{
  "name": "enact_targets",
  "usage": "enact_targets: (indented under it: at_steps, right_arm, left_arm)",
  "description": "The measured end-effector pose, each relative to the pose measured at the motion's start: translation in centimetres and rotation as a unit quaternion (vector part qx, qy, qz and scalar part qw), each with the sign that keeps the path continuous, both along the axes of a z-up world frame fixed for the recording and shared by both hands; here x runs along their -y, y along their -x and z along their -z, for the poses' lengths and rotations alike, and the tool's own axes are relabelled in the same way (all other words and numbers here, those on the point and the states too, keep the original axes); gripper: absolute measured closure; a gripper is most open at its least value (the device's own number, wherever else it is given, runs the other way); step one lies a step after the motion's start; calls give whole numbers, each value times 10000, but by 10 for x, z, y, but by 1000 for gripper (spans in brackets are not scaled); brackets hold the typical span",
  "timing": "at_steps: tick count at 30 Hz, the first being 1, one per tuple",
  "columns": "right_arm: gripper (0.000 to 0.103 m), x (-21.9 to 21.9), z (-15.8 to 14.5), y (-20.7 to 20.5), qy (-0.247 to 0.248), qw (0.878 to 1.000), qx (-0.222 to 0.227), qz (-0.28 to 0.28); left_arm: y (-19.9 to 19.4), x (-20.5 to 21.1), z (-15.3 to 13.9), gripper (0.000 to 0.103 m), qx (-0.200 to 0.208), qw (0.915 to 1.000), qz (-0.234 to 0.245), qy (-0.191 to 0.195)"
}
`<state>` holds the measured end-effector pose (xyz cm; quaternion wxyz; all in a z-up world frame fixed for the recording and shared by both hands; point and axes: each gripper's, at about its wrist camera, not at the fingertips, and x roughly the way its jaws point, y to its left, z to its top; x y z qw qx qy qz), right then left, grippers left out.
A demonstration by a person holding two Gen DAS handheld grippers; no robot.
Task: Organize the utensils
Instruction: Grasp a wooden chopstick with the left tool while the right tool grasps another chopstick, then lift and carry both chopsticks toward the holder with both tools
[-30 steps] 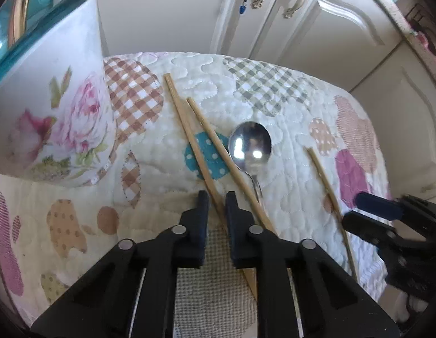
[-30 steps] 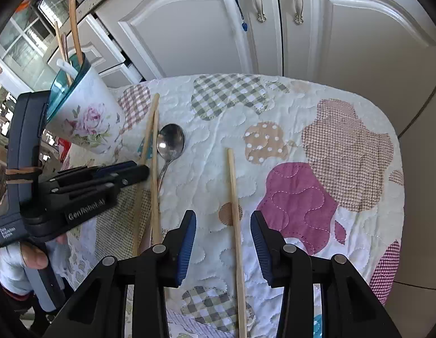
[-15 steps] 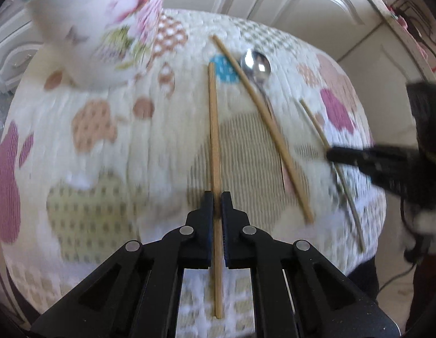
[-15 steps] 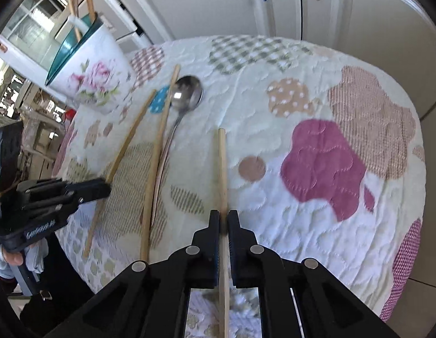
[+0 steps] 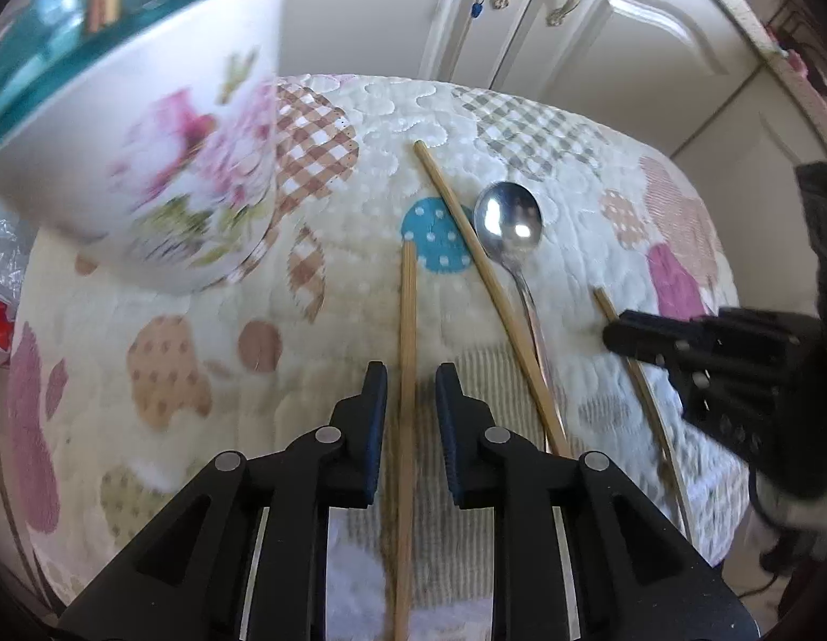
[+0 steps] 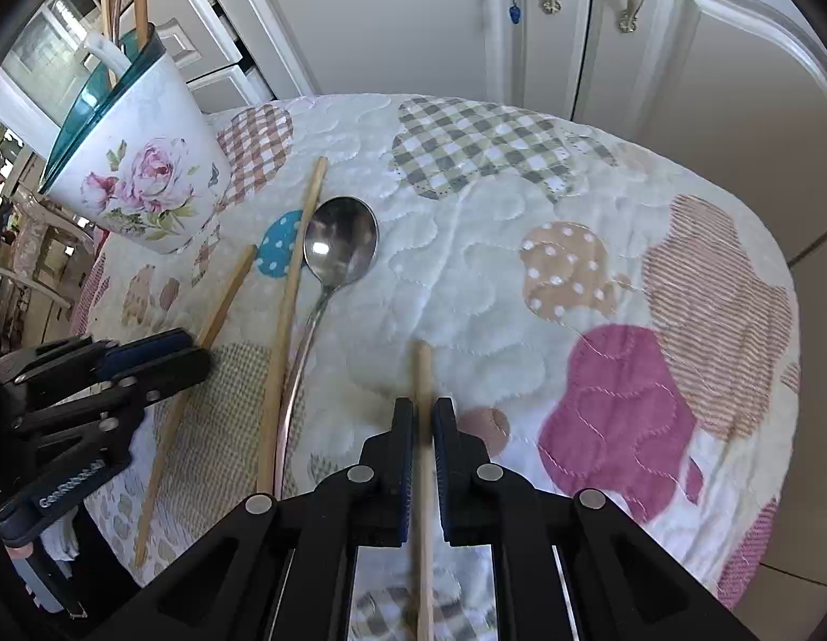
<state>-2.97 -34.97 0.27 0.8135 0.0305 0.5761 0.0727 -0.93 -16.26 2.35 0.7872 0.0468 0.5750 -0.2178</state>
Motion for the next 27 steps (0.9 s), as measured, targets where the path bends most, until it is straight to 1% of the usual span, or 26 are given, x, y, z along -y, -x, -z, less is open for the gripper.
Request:
enact_targets:
  at_steps: [2,4,5,7,8,12,16,20,24,27]
  right_arm:
    - [97,0,1,-4,-137,9999,23,-25]
    - [97,1,2,-7,-284,9996,46,9]
    - [98,2,1,-7,-404,9992,46,2]
    - [98,4,-3,-4,-501,9987,91,3]
    - [98,4,-9,-1,-530,9985,155,-9]
    - [98,7,-41,11,-742,9959,507,-48]
    - [98,3,-71,21,-766,9934,841,-145]
    - [98,-7,-107,38,-762,9891,1224,-308]
    - [98,-15,-133,49,-693,9850,1513,-458]
    - [98,-20,-144,50,-687,9829,1627,-526]
  left_arm:
    - [-4,4,1,85,99,9999,24,-34]
    - [-7,4,1,88,85,10000,52,0]
    - [-8,2,0,99,17,10000,82,54]
    - [-8,-5,-2,99,-143,9994,88,298]
    - [-6,-12,-7,99,-154,9990,64,417]
    - [4,-34,-36,99,104,9978,124,642]
    - [13,-49,-70,99,349,9948,152,944]
    - [24,-63,-104,99,665,9912,137,1133]
    - [33,-81,-131,99,931,9887,117,1167]
    - [36,-88,-142,99,1046,9877,58,1158]
